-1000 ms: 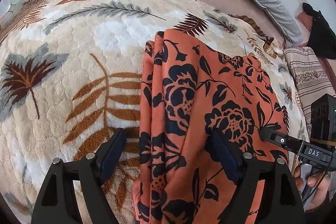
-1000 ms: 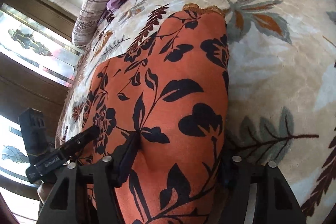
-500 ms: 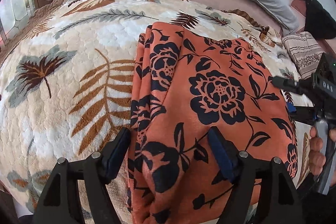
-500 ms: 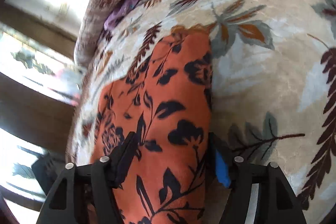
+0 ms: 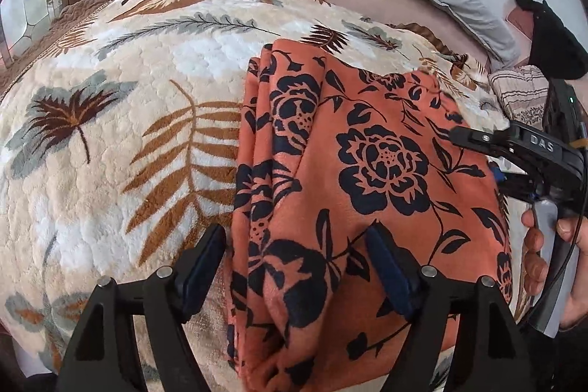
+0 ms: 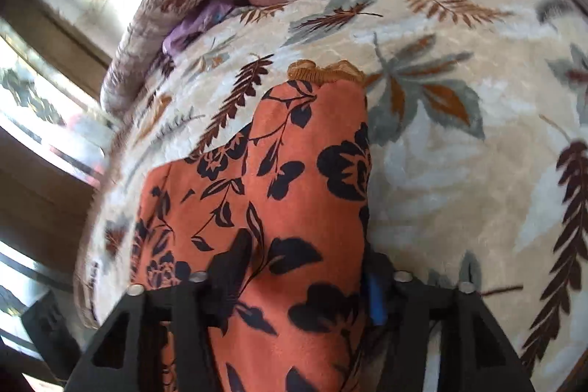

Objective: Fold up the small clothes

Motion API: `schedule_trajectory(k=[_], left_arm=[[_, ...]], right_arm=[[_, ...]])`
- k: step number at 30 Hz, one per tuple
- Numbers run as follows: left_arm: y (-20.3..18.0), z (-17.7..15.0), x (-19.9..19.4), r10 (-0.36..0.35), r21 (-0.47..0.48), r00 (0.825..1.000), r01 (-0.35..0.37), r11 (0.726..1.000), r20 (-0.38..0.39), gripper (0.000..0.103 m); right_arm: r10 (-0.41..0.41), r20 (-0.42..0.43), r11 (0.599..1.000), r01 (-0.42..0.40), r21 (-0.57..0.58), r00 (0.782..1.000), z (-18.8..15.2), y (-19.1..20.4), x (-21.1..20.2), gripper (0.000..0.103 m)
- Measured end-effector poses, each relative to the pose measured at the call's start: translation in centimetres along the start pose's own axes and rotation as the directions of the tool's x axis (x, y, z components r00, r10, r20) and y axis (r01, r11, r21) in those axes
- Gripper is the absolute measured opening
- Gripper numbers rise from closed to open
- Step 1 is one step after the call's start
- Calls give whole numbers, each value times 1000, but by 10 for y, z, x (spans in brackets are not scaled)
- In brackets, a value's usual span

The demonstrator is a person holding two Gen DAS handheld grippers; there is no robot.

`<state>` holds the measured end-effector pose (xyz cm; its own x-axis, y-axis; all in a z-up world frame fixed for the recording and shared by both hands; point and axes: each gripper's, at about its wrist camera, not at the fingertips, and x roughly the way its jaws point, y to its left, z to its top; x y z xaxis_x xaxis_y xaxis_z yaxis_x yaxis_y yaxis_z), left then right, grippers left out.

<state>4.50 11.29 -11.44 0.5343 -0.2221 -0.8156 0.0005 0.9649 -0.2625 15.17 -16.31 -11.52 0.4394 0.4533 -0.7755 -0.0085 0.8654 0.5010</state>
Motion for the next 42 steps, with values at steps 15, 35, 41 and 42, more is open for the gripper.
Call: schedule_trajectory(k=[15, 35, 41, 42], left_arm=[[10, -17, -9, 68, -21, 997, -69, 997, -42, 80], [28, 43, 40, -178, -102, 977, 167, 981, -114, 80], [2, 41, 32, -149, -40, 987, 147, 988, -53, 31], [-2, 43, 31, -154, -33, 987, 153, 988, -46, 28]], right_arm=[[-89, -41, 975, 79, -210, 995, -103, 25, -41, 48], [168, -157, 986, -163, 44, 973, -27, -6, 12, 69], [5, -96, 964, -31, -263, 995, -25, 45, -4, 38], [-10, -69, 954, -12, -299, 998, -23, 51, -13, 37]])
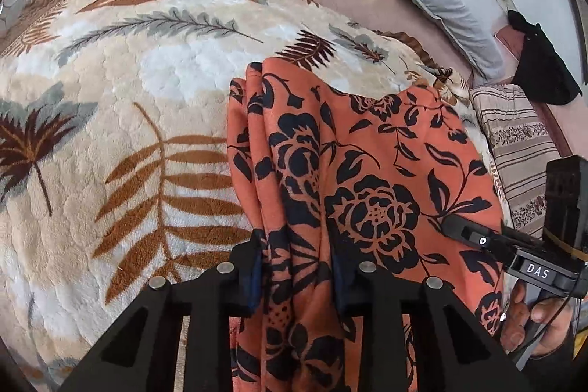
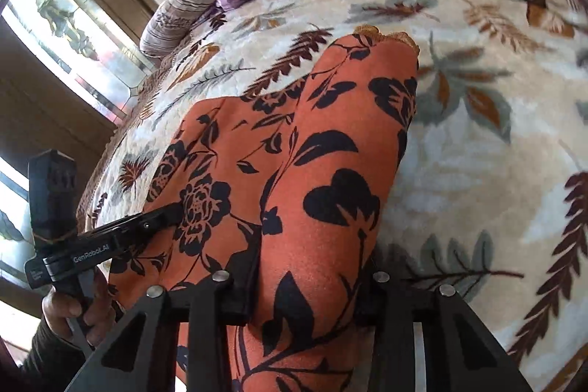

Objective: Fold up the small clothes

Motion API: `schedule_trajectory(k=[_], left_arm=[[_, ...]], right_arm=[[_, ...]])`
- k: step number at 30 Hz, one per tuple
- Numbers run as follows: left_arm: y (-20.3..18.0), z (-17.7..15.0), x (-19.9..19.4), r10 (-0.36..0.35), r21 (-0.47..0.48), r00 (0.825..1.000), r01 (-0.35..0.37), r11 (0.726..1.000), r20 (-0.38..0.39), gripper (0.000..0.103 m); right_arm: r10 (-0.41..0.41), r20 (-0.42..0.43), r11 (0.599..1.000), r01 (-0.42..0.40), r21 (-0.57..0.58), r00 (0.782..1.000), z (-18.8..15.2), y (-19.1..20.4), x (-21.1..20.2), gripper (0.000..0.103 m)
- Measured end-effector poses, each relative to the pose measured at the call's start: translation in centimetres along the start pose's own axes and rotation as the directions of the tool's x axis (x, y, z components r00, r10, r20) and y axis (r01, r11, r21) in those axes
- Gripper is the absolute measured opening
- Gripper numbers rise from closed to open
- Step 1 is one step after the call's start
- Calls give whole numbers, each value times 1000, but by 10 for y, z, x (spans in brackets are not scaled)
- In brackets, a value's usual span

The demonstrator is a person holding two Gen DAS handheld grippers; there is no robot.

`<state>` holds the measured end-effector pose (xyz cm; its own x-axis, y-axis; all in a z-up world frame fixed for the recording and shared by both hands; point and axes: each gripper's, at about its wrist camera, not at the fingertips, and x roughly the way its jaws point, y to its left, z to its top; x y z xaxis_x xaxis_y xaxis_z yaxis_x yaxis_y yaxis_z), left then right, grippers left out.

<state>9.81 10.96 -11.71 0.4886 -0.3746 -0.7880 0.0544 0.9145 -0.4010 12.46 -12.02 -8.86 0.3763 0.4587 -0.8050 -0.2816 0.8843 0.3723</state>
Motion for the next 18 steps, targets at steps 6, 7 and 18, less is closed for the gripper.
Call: schedule_trajectory(k=[6, 7, 18], left_arm=[[-65, 33, 0, -103, 66, 990, 96, 993, 99, 27], [-77, 40, 8, -107, 74, 990, 101, 992, 95, 27], [-109, 38, 61, 160, 151, 987, -159, 976, 3, 65]], right_arm=[[-83, 160, 996, 88, -25, 984, 23, -31, -64, 37], [-93, 171, 996, 94, 3, 981, 26, -46, -69, 37], [-128, 163, 939, 66, 338, 978, -8, -174, -43, 61]])
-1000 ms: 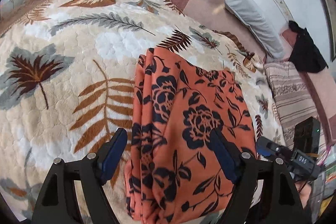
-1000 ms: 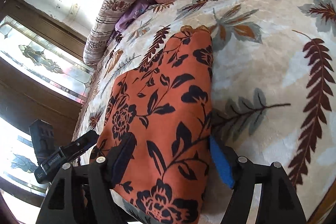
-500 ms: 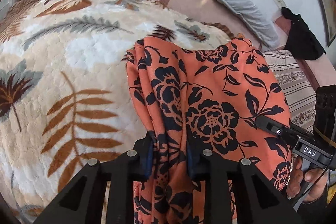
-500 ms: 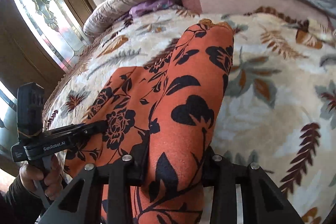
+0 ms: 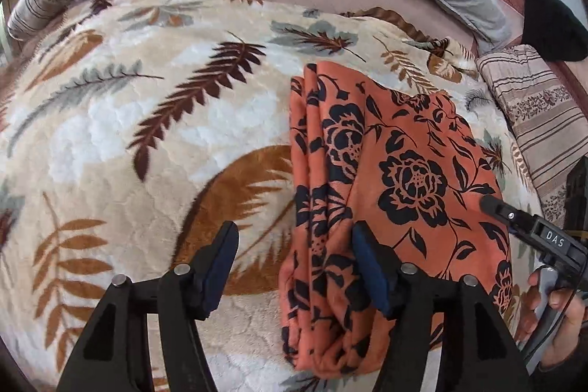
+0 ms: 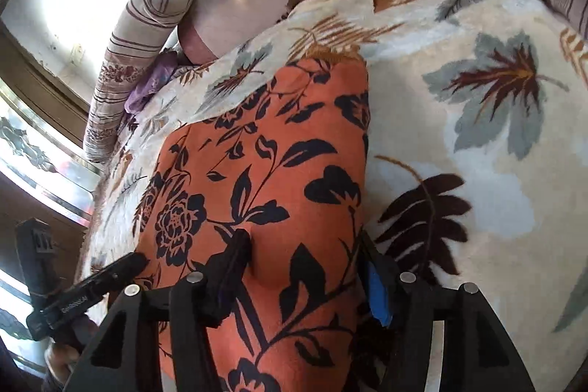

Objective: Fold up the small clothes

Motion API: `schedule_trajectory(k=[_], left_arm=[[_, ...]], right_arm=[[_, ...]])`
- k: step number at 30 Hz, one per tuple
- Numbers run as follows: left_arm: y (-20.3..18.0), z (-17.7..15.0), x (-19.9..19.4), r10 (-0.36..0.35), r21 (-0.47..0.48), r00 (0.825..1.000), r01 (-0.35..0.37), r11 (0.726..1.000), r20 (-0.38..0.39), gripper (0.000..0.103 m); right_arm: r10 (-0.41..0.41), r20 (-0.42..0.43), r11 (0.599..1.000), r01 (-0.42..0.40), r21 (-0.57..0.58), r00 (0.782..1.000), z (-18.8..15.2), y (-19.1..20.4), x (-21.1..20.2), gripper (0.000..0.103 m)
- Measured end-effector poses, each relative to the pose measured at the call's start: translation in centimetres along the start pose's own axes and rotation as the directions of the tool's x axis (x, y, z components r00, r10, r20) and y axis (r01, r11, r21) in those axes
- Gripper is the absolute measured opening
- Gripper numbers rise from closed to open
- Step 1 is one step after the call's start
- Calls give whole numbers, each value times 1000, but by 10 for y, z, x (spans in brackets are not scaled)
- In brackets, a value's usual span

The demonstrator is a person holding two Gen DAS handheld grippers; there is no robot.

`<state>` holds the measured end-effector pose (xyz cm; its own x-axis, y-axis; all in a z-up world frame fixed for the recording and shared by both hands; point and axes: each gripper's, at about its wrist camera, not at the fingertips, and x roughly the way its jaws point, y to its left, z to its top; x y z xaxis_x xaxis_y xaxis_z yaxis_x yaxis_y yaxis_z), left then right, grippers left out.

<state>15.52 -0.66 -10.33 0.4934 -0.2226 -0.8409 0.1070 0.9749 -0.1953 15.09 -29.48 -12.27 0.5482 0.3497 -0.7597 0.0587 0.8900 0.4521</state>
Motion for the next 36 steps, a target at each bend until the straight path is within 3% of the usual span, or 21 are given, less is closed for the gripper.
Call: schedule_trajectory(k=[3, 5, 7, 8, 10, 15, 18, 20, 22, 27, 31, 36], left_arm=[[1, -13, -22, -6, 14, 999, 5, 1000, 51, 68], [-2, -26, -9, 28, 66, 1000, -28, 997, 2, 69], [3, -42, 14, 40, 66, 996, -34, 997, -85, 70], [8, -44, 14, 21, 32, 998, -19, 999, -63, 71], [9, -44, 10, 16, 24, 997, -15, 1000, -69, 71], [11, -43, 13, 11, 39, 998, -8, 999, -66, 71], [8, -43, 14, 18, 45, 998, -15, 999, -61, 71], [8, -43, 13, 14, 40, 998, -11, 999, -58, 71], [9, -44, 13, 11, 35, 998, -9, 999, -57, 72], [12, -45, 13, 8, 37, 998, -6, 999, -57, 72], [10, -45, 14, 17, 37, 998, -14, 999, -57, 73], [12, -43, 9, 1, 22, 999, 0, 1000, -54, 72]], right_arm=[[-3, 89, 1000, 5, -27, 996, 4, 18, -31, 62], [73, 123, 996, -67, -50, 990, 6, 32, -46, 63], [152, 100, 987, -145, -76, 983, 5, 39, -49, 78], [178, 41, 981, -174, -80, 983, 4, 41, -36, 82], [117, -90, 992, -120, -29, 989, 5, 29, -1, 80], [128, 36, 991, -127, -36, 991, 35, 35, -21, 82], [202, -25, 979, -202, 29, 979, 62, 28, 6, 81], [141, -99, 987, -131, 96, 985, 59, 11, 36, 81], [160, -66, 978, -149, 145, 985, 60, 6, 33, 81], [198, -8, 979, -197, 42, 980, 48, 37, -5, 81], [124, -111, 992, -120, 44, 986, 34, 28, 32, 83], [138, -2, 990, -138, 14, 990, 33, 39, -6, 83]])
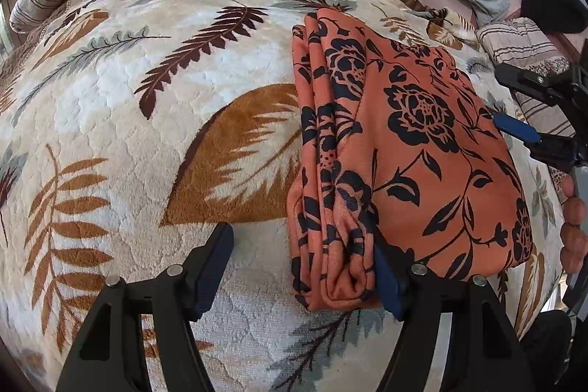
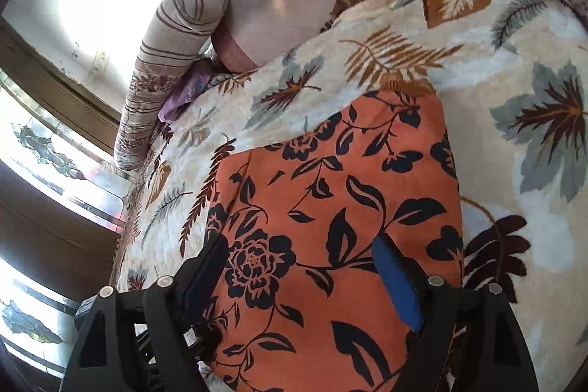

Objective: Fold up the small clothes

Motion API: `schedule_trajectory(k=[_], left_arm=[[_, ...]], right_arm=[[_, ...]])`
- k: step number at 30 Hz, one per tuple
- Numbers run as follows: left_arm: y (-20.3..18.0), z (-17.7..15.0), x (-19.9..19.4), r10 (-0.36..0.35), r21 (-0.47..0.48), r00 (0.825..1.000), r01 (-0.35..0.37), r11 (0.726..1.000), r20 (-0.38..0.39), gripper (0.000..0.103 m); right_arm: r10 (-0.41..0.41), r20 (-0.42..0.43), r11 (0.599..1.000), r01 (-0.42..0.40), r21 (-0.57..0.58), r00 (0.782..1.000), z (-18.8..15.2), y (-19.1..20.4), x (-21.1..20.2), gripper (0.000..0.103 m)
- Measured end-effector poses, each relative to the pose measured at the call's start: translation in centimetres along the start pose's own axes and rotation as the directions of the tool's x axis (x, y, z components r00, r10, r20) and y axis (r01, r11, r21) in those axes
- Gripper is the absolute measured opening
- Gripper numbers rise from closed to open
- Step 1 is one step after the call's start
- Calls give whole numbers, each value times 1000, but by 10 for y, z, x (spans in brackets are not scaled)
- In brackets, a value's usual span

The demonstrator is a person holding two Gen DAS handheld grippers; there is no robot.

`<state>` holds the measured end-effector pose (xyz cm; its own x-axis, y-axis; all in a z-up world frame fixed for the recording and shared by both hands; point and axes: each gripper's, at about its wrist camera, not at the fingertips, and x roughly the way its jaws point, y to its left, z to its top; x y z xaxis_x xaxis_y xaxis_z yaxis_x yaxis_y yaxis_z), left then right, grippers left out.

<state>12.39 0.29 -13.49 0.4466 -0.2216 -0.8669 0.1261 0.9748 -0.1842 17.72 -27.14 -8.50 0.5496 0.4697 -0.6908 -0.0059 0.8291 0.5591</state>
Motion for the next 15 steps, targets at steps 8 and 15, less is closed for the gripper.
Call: schedule_trajectory(k=[8, 15], left_arm=[[3, 8, 1, -59, -20, 998, 59, 998, 8, 73], [-7, 0, 8, -29, 29, 999, 28, 999, 34, 74]], right_arm=[[-63, 41, 984, 55, 172, 997, 2, -73, -5, 83], [-68, -87, 998, 68, -6, 994, 20, -47, 43, 43]])
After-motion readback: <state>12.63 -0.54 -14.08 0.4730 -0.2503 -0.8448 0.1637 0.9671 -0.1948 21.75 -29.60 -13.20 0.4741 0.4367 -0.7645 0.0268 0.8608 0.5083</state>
